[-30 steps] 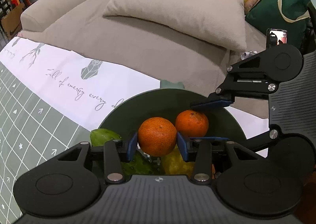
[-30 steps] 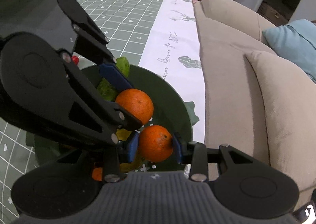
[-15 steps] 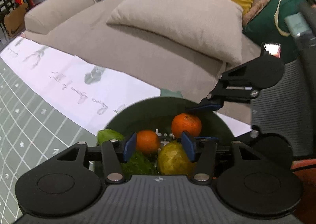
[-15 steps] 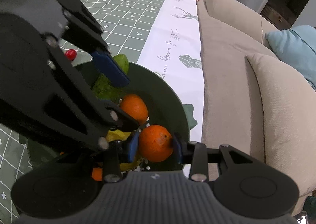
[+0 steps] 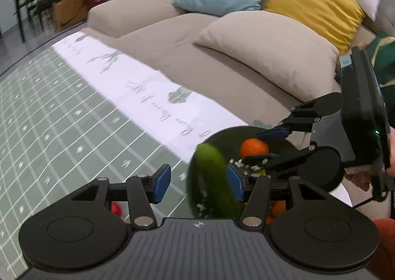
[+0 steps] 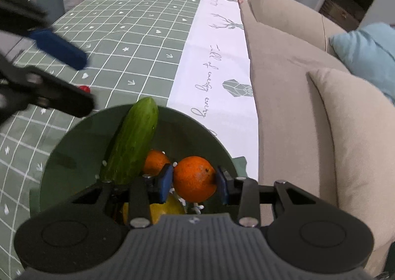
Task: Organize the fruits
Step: 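Open both grippers over the colander and withdraw them toward the remaining fruit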
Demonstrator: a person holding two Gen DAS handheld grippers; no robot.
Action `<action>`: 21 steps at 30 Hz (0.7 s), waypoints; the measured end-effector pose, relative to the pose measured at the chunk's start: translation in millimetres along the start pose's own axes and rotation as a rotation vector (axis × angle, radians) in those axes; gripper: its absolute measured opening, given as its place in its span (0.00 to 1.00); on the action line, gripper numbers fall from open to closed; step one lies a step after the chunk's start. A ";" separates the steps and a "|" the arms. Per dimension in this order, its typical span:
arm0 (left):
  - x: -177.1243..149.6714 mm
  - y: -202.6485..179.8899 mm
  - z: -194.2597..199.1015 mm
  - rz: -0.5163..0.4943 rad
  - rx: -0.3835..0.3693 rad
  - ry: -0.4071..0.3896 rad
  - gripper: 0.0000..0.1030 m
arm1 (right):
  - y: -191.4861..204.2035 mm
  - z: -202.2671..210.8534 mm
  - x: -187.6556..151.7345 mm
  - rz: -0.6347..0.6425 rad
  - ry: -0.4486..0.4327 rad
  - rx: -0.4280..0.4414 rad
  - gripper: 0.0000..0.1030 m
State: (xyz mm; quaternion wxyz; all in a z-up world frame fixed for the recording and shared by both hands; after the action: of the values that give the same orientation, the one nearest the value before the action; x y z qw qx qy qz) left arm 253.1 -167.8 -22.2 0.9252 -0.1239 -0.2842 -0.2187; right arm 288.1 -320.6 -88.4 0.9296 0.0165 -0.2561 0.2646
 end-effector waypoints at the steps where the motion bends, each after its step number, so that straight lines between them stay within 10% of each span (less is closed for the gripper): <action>1: -3.6 4.4 2.6 0.014 0.007 0.003 0.60 | -0.1 -3.1 -0.2 -0.005 0.007 -0.005 0.34; 21: -51.5 50.6 57.5 0.144 0.068 -0.047 0.60 | 24.8 35.0 13.3 -0.067 -0.038 -0.075 0.44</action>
State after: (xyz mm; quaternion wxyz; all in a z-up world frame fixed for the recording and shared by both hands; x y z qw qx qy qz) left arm 211.8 -86.0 -10.9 0.9352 -0.1176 -0.3036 -0.1391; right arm 269.0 -298.7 -54.2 0.9328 -0.0049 -0.2829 0.2231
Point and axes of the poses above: each gripper's, at about its wrist camera, not at the fingertips, and z roughly against the way its jaws point, y to its left, x to its top, the point moved 7 cm from there along -z, roughly the way its jaws point
